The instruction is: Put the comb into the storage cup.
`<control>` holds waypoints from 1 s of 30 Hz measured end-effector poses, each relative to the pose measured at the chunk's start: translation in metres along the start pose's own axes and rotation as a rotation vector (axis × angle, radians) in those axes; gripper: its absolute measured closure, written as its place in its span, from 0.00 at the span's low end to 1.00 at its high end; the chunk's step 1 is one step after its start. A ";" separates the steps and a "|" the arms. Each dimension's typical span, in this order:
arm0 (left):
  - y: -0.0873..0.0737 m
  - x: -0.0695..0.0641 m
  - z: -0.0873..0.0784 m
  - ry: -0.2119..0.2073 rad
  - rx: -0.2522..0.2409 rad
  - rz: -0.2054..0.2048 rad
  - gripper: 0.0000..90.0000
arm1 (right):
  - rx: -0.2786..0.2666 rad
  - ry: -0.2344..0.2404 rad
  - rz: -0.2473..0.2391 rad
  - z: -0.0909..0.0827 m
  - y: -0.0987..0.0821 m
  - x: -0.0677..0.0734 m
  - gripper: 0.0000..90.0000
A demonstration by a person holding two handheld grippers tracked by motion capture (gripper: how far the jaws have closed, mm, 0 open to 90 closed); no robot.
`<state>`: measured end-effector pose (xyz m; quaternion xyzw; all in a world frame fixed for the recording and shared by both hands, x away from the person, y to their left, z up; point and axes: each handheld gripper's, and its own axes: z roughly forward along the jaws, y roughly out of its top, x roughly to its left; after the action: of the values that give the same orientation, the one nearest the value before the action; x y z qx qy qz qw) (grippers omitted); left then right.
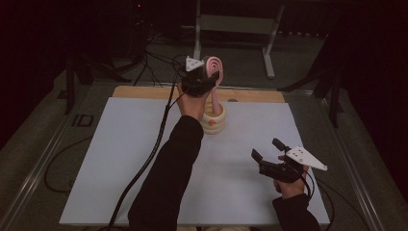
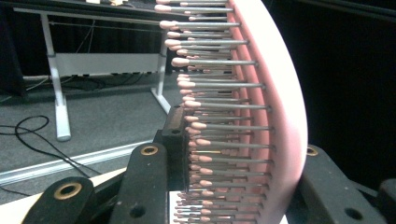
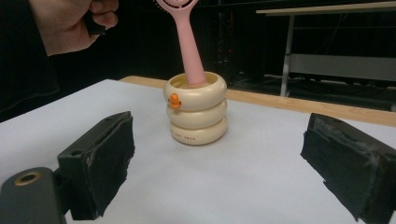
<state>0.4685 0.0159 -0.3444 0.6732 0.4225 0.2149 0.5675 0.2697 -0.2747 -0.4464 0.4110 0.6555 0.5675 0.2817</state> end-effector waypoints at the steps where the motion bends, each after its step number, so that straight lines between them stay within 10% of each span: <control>1: 0.000 0.000 0.000 0.000 0.000 0.000 0.72 | 0.000 0.000 0.000 0.000 0.000 0.000 0.10; 30: -0.011 -0.008 0.009 -0.011 0.024 0.014 0.72 | -0.004 -0.005 -0.001 -0.001 0.001 0.000 0.10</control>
<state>0.4675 0.0043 -0.3553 0.6840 0.4172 0.2102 0.5603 0.2691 -0.2754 -0.4450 0.4114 0.6538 0.5678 0.2845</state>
